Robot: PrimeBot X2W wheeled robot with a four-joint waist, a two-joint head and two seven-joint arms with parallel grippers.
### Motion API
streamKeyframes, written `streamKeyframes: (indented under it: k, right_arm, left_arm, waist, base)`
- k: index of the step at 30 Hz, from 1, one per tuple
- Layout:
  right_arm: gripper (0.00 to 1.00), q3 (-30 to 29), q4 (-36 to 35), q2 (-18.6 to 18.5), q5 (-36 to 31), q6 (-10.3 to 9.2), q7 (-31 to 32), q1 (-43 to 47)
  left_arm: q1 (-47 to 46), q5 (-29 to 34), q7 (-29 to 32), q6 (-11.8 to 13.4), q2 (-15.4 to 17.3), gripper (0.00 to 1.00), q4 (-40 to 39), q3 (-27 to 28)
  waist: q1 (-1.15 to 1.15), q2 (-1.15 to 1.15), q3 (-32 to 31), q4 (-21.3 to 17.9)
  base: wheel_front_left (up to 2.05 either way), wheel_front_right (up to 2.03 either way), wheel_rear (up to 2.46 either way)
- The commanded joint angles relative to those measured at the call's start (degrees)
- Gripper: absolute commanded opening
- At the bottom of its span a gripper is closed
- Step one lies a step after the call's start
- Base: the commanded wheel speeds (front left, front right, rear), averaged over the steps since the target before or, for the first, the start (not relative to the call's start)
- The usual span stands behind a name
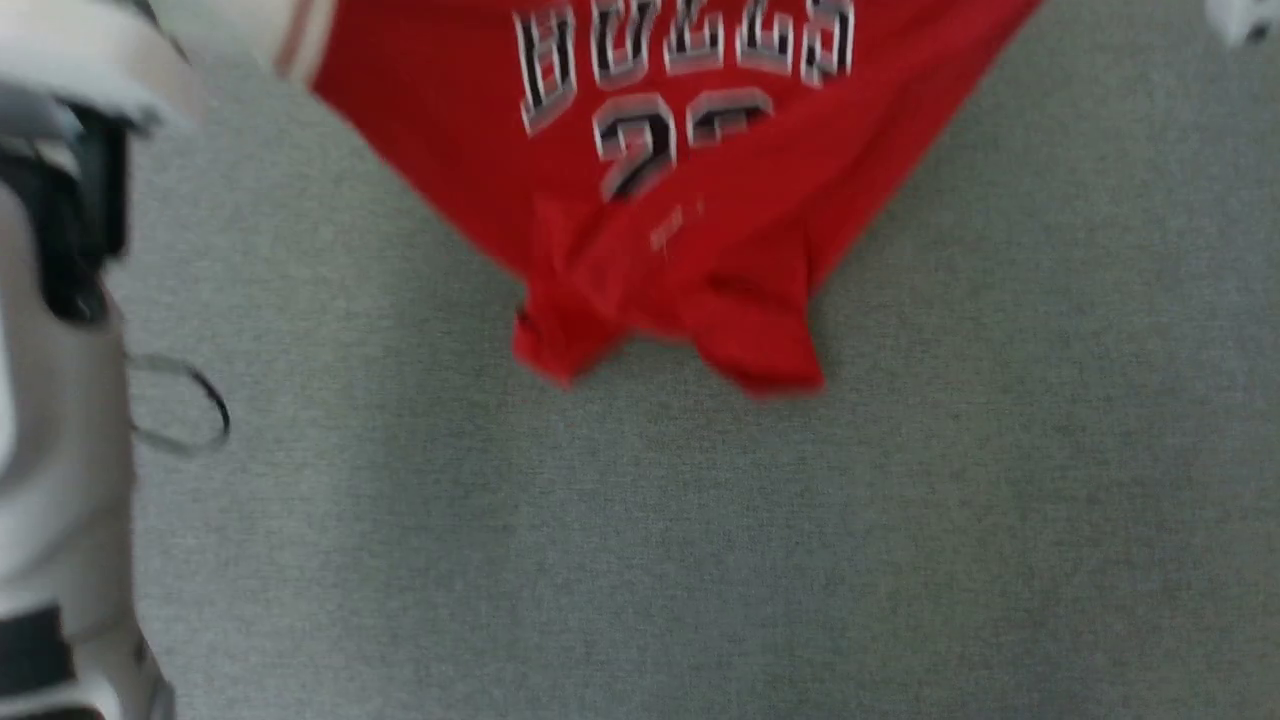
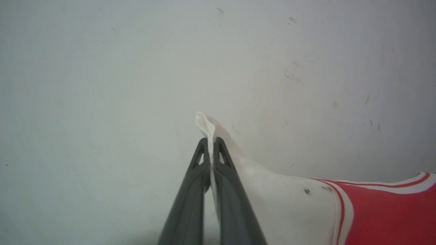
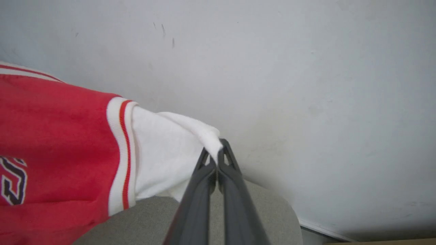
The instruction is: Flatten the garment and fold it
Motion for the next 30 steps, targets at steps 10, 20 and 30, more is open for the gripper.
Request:
streamKeyframes:
  k: [10, 20, 30]
  right_arm:
    - [0.0, -3.0, 7.6, 2.6, -7.6, -0.06, -16.1, -21.3]
    - [0.0, -2.7, 17.5, 5.0, -11.8, -0.06, -29.2, -25.8]
    - [0.0, 5.5, 21.9, 4.5, 2.5, -0.06, -33.2, -7.3]
  left_arm:
    - [-24.6, 4.4, -8.5, 2.4, 3.8, 0.0, 11.2, 0.9]
    - [-30.4, 4.7, -16.8, 2.1, 4.0, 0.0, 19.7, 0.0]
    - [-10.0, 0.0, -18.4, -1.6, 1.5, 0.0, 25.6, -0.9]
  waist:
    - [-0.02, 0.0, 8.0, -3.4]
    - [-0.02, 0.0, 8.6, -3.6]
    - [-0.02, 0.0, 5.5, -2.8]
  base:
    - [0.0, 0.0, 0.0]
    - [0.0, 0.0, 0.0]
    - [0.0, 0.0, 0.0]
